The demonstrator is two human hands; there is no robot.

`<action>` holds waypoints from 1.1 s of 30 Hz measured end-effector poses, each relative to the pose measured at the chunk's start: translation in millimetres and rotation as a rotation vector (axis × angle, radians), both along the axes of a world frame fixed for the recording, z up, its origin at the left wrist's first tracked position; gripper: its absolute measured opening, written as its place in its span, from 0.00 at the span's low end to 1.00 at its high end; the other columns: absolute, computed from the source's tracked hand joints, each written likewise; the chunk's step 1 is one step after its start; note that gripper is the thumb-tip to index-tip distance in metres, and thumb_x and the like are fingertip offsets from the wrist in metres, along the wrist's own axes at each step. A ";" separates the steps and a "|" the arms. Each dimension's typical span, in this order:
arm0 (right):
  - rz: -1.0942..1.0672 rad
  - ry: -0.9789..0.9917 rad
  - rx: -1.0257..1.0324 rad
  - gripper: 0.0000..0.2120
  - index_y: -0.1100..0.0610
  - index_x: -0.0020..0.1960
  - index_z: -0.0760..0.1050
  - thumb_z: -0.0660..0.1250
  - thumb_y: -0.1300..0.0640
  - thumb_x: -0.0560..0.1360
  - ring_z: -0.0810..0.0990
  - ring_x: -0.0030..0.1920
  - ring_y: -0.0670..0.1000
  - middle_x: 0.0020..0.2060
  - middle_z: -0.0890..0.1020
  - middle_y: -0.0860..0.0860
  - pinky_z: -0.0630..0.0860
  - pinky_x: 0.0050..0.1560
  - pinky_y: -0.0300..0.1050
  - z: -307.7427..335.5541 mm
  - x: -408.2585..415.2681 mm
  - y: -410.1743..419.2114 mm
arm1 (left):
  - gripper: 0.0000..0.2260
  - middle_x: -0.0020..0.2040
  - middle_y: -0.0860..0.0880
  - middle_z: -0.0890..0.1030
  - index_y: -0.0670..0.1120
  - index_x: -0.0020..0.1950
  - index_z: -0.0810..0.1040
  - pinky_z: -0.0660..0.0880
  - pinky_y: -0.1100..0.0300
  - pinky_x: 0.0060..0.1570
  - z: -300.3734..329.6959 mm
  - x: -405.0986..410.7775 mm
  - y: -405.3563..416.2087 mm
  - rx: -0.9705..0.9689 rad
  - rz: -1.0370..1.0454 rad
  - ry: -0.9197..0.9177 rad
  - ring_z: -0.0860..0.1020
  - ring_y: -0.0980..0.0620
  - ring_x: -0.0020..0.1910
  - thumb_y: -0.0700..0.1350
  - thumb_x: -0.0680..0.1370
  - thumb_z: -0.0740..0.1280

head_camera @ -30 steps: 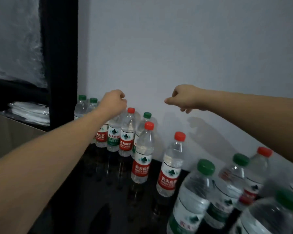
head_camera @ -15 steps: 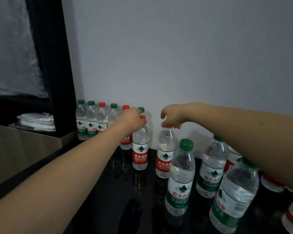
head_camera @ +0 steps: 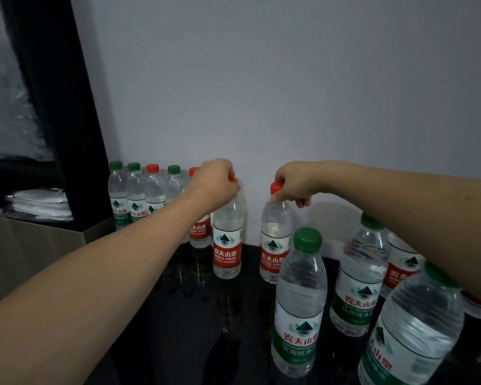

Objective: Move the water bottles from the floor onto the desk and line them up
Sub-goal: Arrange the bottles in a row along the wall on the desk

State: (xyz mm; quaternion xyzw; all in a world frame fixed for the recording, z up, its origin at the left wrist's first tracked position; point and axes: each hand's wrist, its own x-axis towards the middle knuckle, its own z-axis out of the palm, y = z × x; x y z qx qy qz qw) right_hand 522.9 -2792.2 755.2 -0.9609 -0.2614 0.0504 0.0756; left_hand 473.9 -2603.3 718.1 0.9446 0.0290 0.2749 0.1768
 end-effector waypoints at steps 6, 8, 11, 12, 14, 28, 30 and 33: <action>-0.059 -0.026 0.106 0.16 0.67 0.57 0.74 0.69 0.55 0.78 0.80 0.28 0.53 0.40 0.79 0.59 0.77 0.27 0.42 16.5 28.5 0.9 | 0.07 0.50 0.49 0.81 0.47 0.53 0.79 0.78 0.53 0.50 2.1 30.3 -9.6 -0.017 -0.059 0.000 0.78 0.50 0.48 0.47 0.77 0.71; -0.077 -0.043 0.120 0.16 0.67 0.56 0.74 0.70 0.55 0.78 0.80 0.29 0.54 0.40 0.79 0.59 0.77 0.28 0.42 18.6 37.9 3.5 | 0.06 0.50 0.48 0.81 0.46 0.53 0.78 0.79 0.52 0.50 -1.2 42.1 -15.8 -0.015 -0.058 -0.014 0.78 0.48 0.48 0.45 0.78 0.70; -0.095 -0.063 0.110 0.16 0.67 0.55 0.75 0.70 0.54 0.77 0.81 0.28 0.53 0.38 0.80 0.58 0.77 0.27 0.42 13.9 49.5 9.0 | 0.06 0.52 0.45 0.81 0.44 0.54 0.78 0.77 0.53 0.49 -6.7 58.8 -18.3 0.003 -0.027 -0.018 0.78 0.45 0.50 0.43 0.79 0.67; -0.096 -0.066 0.110 0.16 0.67 0.54 0.75 0.70 0.54 0.77 0.81 0.27 0.53 0.37 0.80 0.58 0.78 0.27 0.42 11.3 52.9 11.2 | 0.06 0.53 0.44 0.81 0.44 0.54 0.77 0.76 0.54 0.49 -9.1 63.8 -17.9 0.005 -0.020 -0.015 0.78 0.44 0.50 0.43 0.79 0.67; -0.090 -0.060 0.121 0.16 0.68 0.54 0.75 0.71 0.55 0.77 0.80 0.26 0.52 0.36 0.80 0.58 0.77 0.26 0.41 6.1 58.8 16.5 | 0.07 0.53 0.45 0.81 0.44 0.55 0.77 0.77 0.52 0.53 -13.6 71.5 -17.4 0.004 -0.015 -0.001 0.78 0.44 0.51 0.44 0.79 0.67; -0.079 -0.002 0.076 0.15 0.65 0.60 0.72 0.67 0.56 0.79 0.82 0.30 0.52 0.39 0.80 0.58 0.77 0.28 0.39 -15.7 74.5 36.4 | 0.08 0.51 0.44 0.79 0.43 0.54 0.75 0.78 0.50 0.50 -17.0 92.6 -11.8 0.067 0.022 0.031 0.77 0.44 0.48 0.47 0.80 0.68; -0.087 -0.001 0.060 0.16 0.65 0.61 0.71 0.66 0.56 0.80 0.83 0.32 0.53 0.42 0.80 0.58 0.78 0.29 0.40 -16.4 75.9 36.0 | 0.07 0.50 0.44 0.79 0.43 0.53 0.75 0.77 0.50 0.48 -18.4 93.8 -11.9 0.067 0.023 0.026 0.77 0.45 0.47 0.46 0.80 0.68; -0.090 -0.007 0.044 0.16 0.64 0.63 0.70 0.65 0.55 0.80 0.85 0.40 0.56 0.48 0.82 0.61 0.80 0.38 0.44 -18.0 77.1 36.4 | 0.07 0.49 0.45 0.79 0.44 0.52 0.75 0.77 0.51 0.47 -19.5 92.6 -11.4 0.050 0.024 0.018 0.77 0.46 0.46 0.46 0.79 0.68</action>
